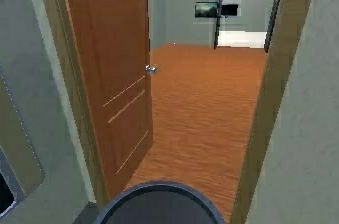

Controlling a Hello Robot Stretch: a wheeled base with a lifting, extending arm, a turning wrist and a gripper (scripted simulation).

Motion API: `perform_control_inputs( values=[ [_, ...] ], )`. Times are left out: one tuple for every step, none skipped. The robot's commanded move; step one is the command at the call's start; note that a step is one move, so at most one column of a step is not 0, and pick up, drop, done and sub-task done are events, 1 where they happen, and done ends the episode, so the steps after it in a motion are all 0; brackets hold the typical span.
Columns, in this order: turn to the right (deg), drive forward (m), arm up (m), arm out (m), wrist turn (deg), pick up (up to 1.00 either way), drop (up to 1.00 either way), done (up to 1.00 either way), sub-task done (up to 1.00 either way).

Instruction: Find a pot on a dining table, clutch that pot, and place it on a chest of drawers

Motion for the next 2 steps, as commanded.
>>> perform_control_inputs(
  values=[
    [0.0,0.5,0.0,0.0,0.0,0.0,0.0,0.0,0.0],
    [6.0,0.0,0.0,0.0,0.0,0.0,0.0,0.0,0.0]
  ],
)
